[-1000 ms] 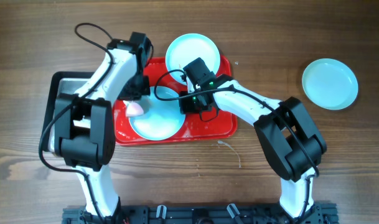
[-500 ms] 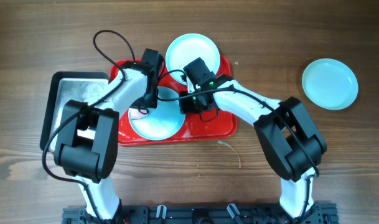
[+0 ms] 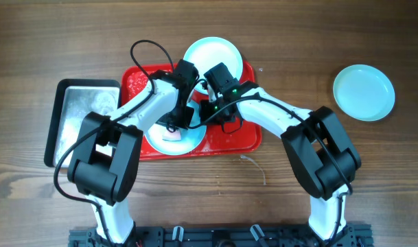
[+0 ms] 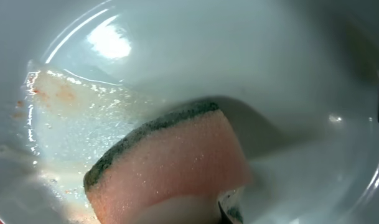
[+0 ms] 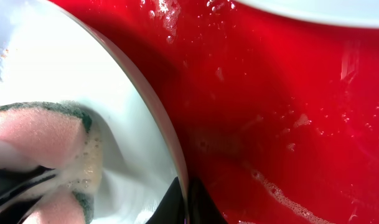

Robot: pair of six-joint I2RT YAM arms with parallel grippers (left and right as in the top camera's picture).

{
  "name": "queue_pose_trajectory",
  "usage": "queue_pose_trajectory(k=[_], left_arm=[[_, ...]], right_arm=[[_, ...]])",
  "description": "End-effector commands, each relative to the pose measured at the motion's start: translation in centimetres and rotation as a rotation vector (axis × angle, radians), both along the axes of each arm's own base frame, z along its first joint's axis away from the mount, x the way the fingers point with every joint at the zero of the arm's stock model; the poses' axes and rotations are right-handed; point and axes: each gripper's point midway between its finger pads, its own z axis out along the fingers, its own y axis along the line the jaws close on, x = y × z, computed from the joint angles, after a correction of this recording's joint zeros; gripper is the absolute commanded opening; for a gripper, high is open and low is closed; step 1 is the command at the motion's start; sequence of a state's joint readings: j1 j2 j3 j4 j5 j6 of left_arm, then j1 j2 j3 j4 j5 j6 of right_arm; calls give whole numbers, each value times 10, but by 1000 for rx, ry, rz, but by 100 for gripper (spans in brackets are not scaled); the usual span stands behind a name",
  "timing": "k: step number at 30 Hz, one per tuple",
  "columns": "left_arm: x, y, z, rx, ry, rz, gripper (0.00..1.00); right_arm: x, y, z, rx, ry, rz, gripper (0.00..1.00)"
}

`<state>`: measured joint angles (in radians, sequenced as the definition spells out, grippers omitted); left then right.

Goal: Clean dirty plates on tray and stack at the side
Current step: 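Continue scrubbing the plate's far side with the left sponge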

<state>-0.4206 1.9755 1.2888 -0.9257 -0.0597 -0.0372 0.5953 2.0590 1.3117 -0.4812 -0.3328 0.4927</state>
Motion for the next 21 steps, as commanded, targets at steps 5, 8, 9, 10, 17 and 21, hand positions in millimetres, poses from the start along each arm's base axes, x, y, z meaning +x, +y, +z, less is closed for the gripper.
queue_pose_trajectory(k=[5, 8, 9, 10, 17, 21], left_arm=[[-22, 57, -32, 263, 26, 377, 4], [-17, 82, -28, 341, -22, 476, 4], [-14, 86, -28, 343, -34, 489, 4], [-10, 90, -28, 344, -50, 505, 4], [10, 102, -27, 338, -139, 600, 4], [14, 87, -18, 260, -97, 634, 4]], right_arm=[[-3, 1, -9, -9, 21, -1, 4], [-3, 1, -9, -9, 21, -1, 4], [-3, 1, -9, -9, 21, -1, 4], [-3, 1, -9, -9, 21, -1, 4], [-3, 1, -9, -10, 21, -1, 4], [-3, 1, -9, -9, 21, -1, 4]])
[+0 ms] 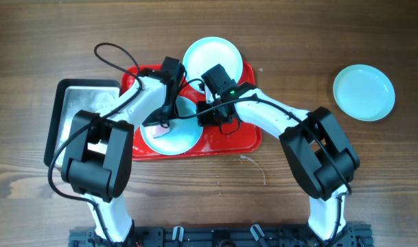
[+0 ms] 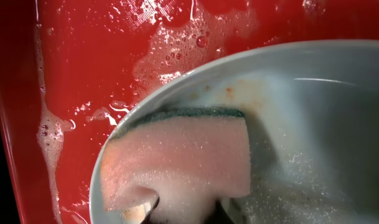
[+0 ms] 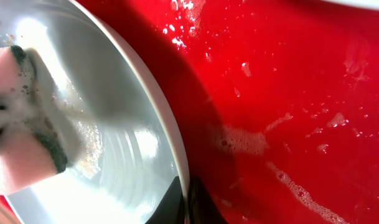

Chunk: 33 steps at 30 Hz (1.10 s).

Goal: Clean dirty plates on tray and stack at the side

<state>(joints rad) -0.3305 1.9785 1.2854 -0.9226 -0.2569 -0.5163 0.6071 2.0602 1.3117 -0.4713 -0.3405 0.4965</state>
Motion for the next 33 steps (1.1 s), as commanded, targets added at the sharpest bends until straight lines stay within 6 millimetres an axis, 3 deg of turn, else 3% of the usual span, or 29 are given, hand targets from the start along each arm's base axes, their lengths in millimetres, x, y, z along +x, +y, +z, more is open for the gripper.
queue_pose_trajectory(k=[1, 3, 5, 10, 15, 18, 26, 33], left_arm=[[-4, 19, -17, 15, 65, 91, 4], [5, 5, 3, -93, 53, 77, 4], [14, 4, 25, -138, 19, 78, 4], [33, 20, 87, -169, -102, 93, 4], [33, 27, 125, -212, -193, 111, 4], [32, 28, 136, -223, -224, 117, 4], [31, 29, 139, -224, -230, 117, 4], [31, 29, 139, -224, -230, 117, 4]], right_arm=[[0, -5, -10, -20, 23, -12, 4], [0, -5, -10, -20, 23, -12, 4], [0, -5, -10, -20, 23, -12, 4], [-1, -4, -10, -18, 24, -11, 4], [-4, 0, -8, 10, 43, 1, 4], [-9, 4, -6, 35, 73, 1, 6], [-19, -3, -10, 4, 150, -63, 35], [-25, -4, -16, -59, 159, -125, 38]])
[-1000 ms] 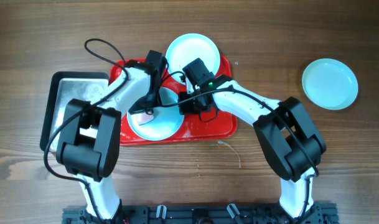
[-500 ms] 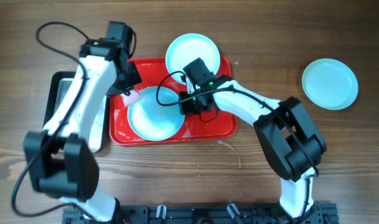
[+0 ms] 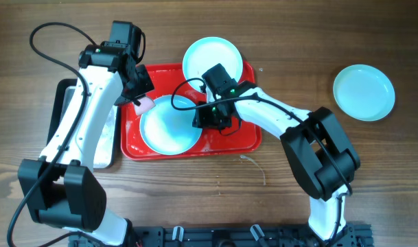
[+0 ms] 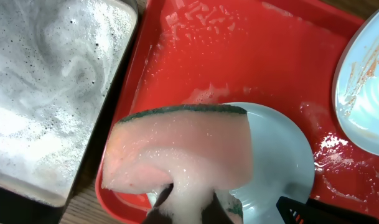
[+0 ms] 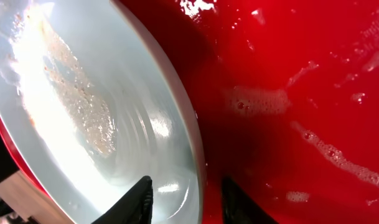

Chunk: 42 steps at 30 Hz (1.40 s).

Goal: Clean dirty plates on tray and stack at the side

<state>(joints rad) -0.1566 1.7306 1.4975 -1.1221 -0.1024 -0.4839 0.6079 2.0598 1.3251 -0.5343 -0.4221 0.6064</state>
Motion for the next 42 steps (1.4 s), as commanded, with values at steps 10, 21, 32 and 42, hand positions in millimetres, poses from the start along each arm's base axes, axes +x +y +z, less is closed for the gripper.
queue_pose_trajectory(k=[10, 21, 32, 42], left_arm=[[3, -1, 8, -13, -22, -10, 4], [3, -1, 8, -13, -22, -10, 4], [3, -1, 8, -13, -22, -10, 4], [4, -1, 7, -16, -25, -4, 5]], right_arm=[[-5, -13, -32, -158, 16, -102, 4], [8, -17, 20, -133, -122, -62, 4], [43, -134, 149, -609, -631, -227, 4], [49, -170, 207, -1100, -939, -162, 4]])
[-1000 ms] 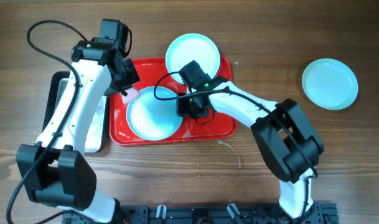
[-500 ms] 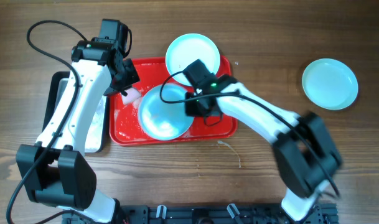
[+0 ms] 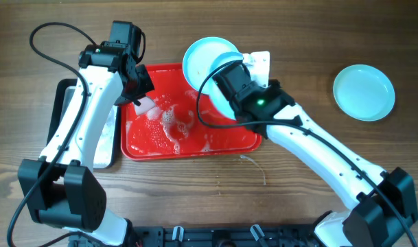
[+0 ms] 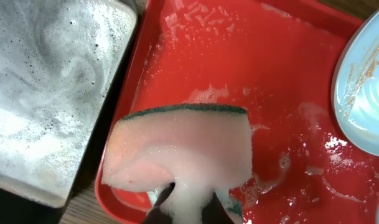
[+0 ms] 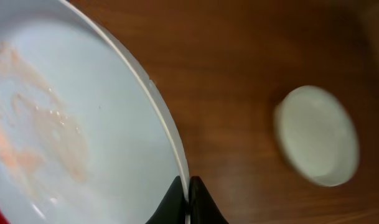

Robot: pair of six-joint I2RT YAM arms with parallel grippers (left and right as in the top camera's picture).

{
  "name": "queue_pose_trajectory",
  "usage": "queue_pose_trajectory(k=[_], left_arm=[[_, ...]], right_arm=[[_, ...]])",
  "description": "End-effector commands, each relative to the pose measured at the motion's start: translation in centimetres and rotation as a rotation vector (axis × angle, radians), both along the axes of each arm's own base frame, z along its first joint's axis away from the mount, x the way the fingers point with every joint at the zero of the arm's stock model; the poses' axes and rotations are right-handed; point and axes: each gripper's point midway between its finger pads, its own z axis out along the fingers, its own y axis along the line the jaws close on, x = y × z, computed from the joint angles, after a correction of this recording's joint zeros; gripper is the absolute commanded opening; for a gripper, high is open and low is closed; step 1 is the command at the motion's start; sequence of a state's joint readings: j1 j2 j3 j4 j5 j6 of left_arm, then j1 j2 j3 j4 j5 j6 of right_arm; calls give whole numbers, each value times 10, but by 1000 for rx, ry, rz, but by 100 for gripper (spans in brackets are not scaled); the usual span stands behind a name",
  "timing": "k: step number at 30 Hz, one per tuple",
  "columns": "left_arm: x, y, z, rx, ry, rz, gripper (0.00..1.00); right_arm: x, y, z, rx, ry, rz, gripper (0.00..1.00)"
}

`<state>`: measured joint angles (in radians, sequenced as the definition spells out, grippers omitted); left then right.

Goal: Clean dirty plates on tray and stack at the side

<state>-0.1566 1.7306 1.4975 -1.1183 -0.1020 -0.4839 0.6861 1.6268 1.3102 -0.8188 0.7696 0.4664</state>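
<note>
My right gripper (image 5: 188, 188) is shut on the rim of a pale blue plate (image 5: 83, 124), which it holds tilted in the air. Faint orange smears show on the plate's face. In the overhead view this plate (image 3: 221, 108) hangs over the right half of the red tray (image 3: 147, 144). A second plate (image 3: 209, 56) with orange streaks lies on the tray's far edge. My left gripper (image 4: 188, 200) is shut on a foamy pink sponge (image 4: 183, 146) above the tray's left side. One plate (image 3: 363, 92) sits on the table at the far right.
A metal pan (image 3: 68, 116) of soapy water stands left of the tray. Foam and water lie over the wet tray floor (image 4: 251, 68). Both arms reach over the tray. Bare wooden table (image 3: 298, 41) lies between the tray and the far-right plate.
My right gripper, then open around the rim of the plate lying in the tray, is now shut on that rim with the plate lifted off the tray. The left gripper and sponge have not moved.
First the sponge was pressed inside the plate in the tray while my right gripper pinched its rim. Then the sponge was at the plate's left edge. Then the sponge was raised by the tray's left side and the right jaws stood open. Now the plate is off the tray.
</note>
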Motion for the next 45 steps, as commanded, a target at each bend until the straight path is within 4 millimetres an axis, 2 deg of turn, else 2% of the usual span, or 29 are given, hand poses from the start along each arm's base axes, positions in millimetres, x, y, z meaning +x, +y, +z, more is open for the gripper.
queue_pose_trajectory(k=[1, 5, 8, 14, 21, 24, 31, 45], left_arm=[[3, -1, 7, -15, -22, -3, 5], [3, -1, 6, -15, -20, -4, 5], [3, -1, 6, -14, -20, -4, 4], [3, -1, 6, -14, -20, -4, 4], [3, -1, 6, -15, -21, -4, 4], [4, -2, 7, -15, -24, -4, 4], [5, -2, 7, -15, -29, -4, 4], [6, -2, 7, -16, -31, -4, 4]], right_arm=[[5, -2, 38, -291, -132, 42, 4], [8, 20, 49, -432, -115, 194, 4], [7, 27, 50, -510, -82, 266, 5], [8, 31, 40, -585, -30, 320, 4], [5, 49, 22, -638, 10, 385, 4], [3, 53, 24, -633, -6, 386, 4], [3, 40, 42, -681, -78, 273, 4], [0, 47, 42, -644, -105, 268, 4]])
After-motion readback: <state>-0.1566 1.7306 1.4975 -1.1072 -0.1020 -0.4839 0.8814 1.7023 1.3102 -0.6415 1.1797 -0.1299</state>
